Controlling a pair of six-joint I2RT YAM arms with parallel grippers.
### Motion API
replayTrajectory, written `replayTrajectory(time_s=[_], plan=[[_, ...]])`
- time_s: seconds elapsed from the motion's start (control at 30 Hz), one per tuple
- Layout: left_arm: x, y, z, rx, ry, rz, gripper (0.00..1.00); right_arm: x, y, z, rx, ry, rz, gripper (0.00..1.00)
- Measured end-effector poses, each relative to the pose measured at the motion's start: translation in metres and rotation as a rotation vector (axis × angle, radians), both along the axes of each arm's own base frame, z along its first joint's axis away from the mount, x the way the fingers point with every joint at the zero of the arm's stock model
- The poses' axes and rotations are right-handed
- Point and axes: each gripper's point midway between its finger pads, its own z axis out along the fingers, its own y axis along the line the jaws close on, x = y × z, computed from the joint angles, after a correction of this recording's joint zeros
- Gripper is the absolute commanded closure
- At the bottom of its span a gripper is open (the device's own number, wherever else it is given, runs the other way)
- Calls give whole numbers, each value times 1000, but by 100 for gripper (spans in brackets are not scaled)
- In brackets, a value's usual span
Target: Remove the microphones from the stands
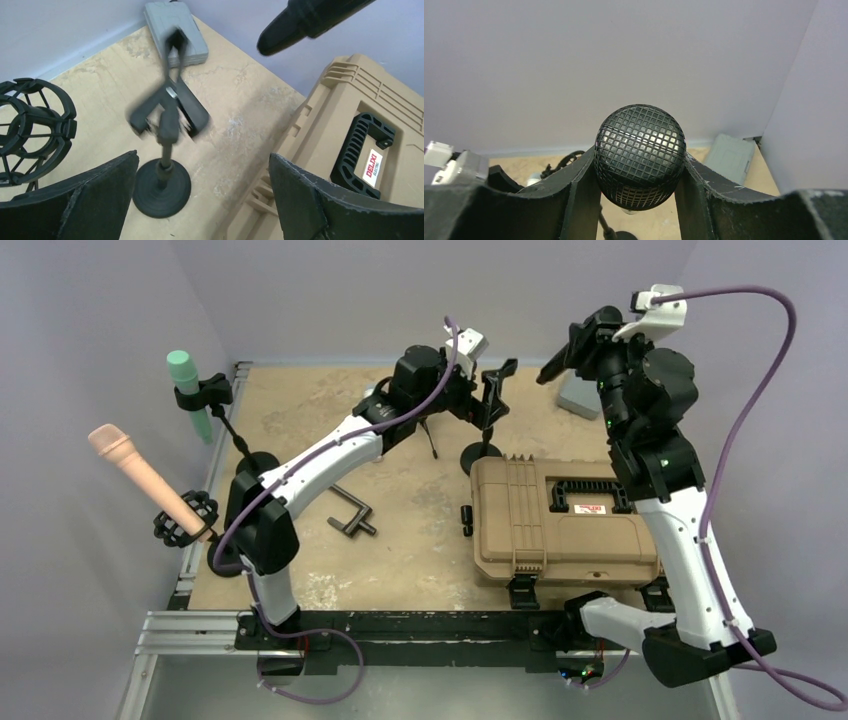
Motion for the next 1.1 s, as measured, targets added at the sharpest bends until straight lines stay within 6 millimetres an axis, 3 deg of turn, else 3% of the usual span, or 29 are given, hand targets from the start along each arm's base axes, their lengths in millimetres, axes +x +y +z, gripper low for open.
replayTrajectory(time_s=[0.13,0.23,0.33,0.5,0.67,0.83,0.97,1.1], plan=[[-9,8,6,10,18,0,1,-9,8,21,11,-41,58,100],[-25,22,24,-6,9,-3,2,-17,21,29,17,-61,145,100],[-49,45,48,-44,0,-7,3,-26,49,35,5,-67,310,100],[-97,102,89,-137,-33,17,2,-32,111,35,-37,-39,636,100],[-138,140,101,-171,-62,37,5,-39,195,-13,-52,99,931,100],[-157,169,76,-126,-27,99,12,-59,278,-85,4,306,1176,100],[-167,189,40,-60,26,161,19,-67,313,-126,90,431,1276,100],[-171,210,11,-2,60,237,26,-71,337,-139,144,470,1329,100]])
